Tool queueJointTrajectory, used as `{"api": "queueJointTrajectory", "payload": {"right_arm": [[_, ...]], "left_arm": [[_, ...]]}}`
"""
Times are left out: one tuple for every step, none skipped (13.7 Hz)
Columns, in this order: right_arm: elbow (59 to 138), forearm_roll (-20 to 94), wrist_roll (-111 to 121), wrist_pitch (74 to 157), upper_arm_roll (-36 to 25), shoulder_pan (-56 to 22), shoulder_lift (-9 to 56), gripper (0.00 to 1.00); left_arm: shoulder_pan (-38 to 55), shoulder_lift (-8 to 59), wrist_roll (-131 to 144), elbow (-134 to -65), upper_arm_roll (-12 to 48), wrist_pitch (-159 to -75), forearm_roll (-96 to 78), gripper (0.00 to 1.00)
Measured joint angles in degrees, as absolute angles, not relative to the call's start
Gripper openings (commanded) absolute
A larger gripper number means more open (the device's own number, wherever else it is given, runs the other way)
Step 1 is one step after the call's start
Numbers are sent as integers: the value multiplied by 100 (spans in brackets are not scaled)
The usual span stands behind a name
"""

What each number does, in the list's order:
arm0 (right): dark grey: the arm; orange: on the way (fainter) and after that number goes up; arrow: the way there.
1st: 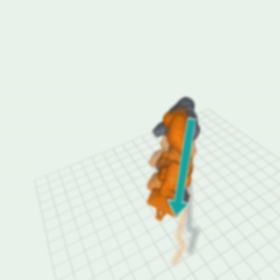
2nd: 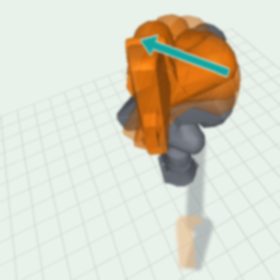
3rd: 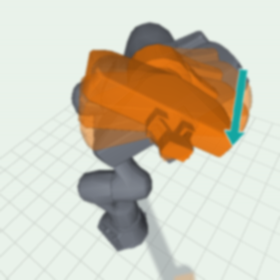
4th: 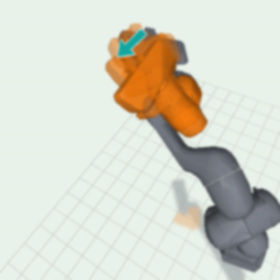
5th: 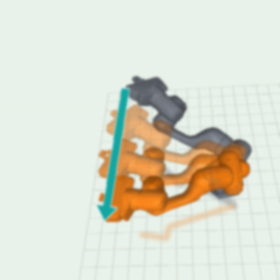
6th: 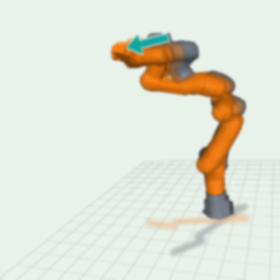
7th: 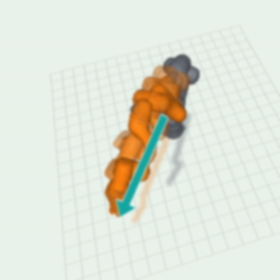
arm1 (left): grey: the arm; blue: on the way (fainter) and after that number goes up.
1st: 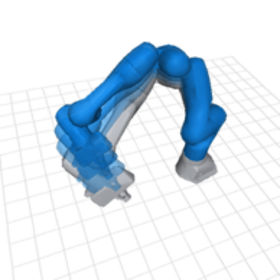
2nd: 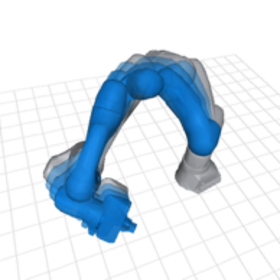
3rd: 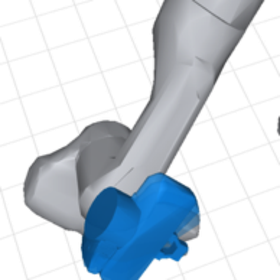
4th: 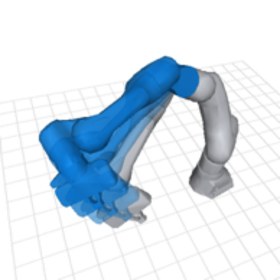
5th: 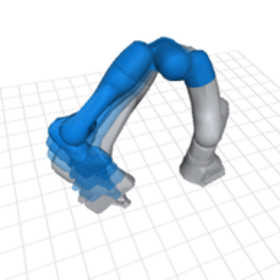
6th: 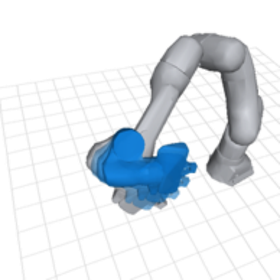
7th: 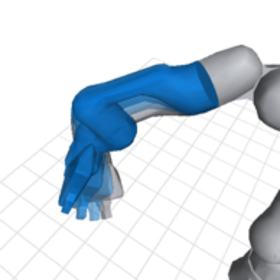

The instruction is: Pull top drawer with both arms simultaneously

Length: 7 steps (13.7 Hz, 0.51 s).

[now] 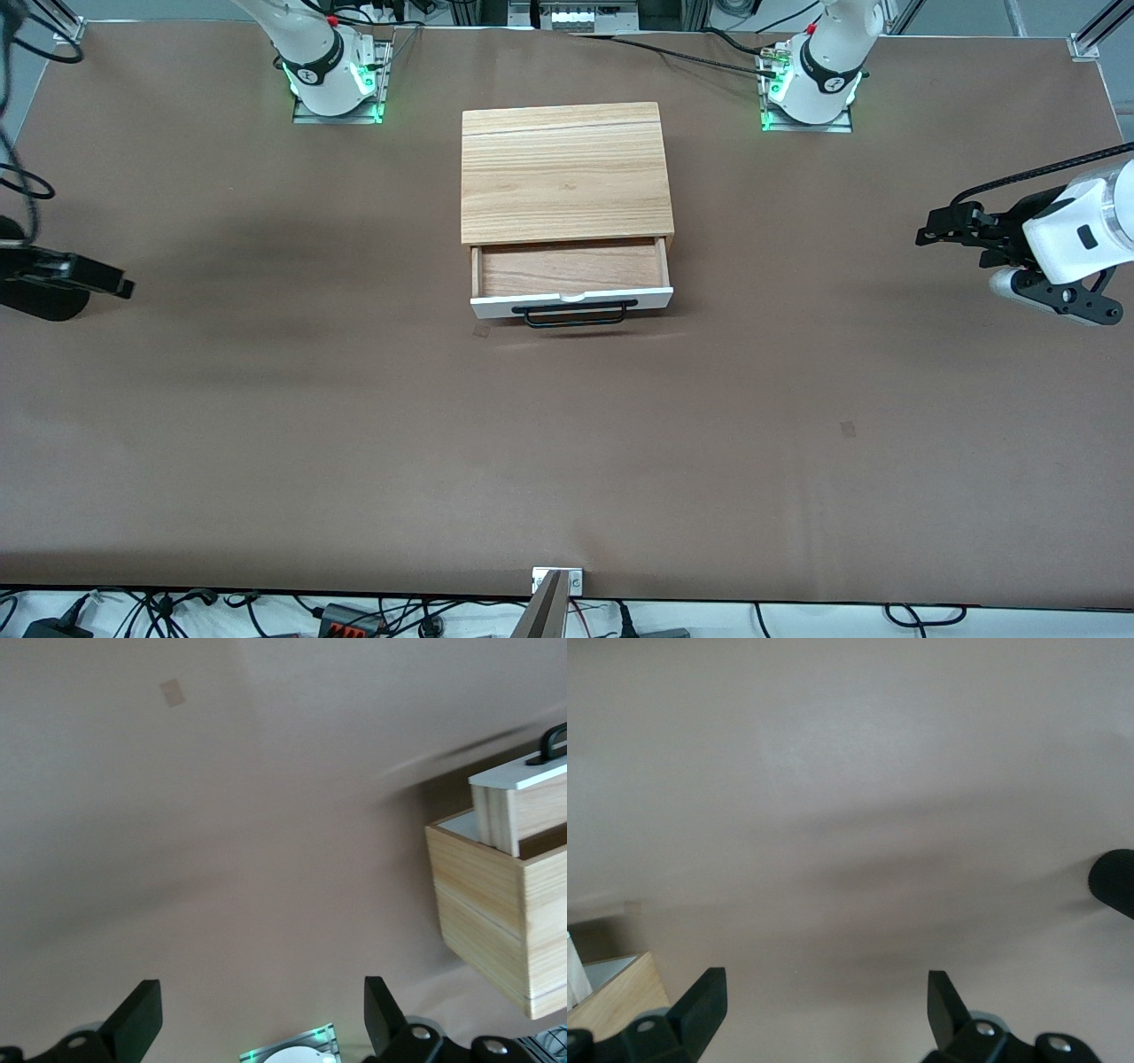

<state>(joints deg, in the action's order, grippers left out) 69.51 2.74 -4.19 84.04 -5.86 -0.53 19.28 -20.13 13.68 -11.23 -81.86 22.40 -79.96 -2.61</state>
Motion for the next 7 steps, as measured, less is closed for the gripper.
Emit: {"api": "queueJointTrajectory", "payload": {"right_arm": [[7089,270,-417,8458,-560,-24,1845,100],[7194,256,-417,8484,-517,-28,1763,100],[7285,236,-416,8492,-470,-38,1676,100],[7407,221,-373,8531,-435,-45,1580,100],[7604,209,-281,8658,-419,-48,1453,100],[7887,200,-198,8849,-417,-48,1291,100],[8244,195,-157,9088,-417,-48,1093,100]], "left_arm": [[-2016,1364,-1118,-8181,2241,-7994,-32,100],[-2017,1357,-1115,-8158,2245,-7994,221,100],[-2017,1345,-1097,-8109,2248,-7993,406,100],[-2019,1328,-1001,-8071,2248,-7990,500,100],[-2023,1314,-771,-8048,2248,-7984,584,100],[-2026,1309,-452,-8037,2248,-7981,659,100],[-2027,1306,-159,-8035,2250,-8030,681,100]]}}
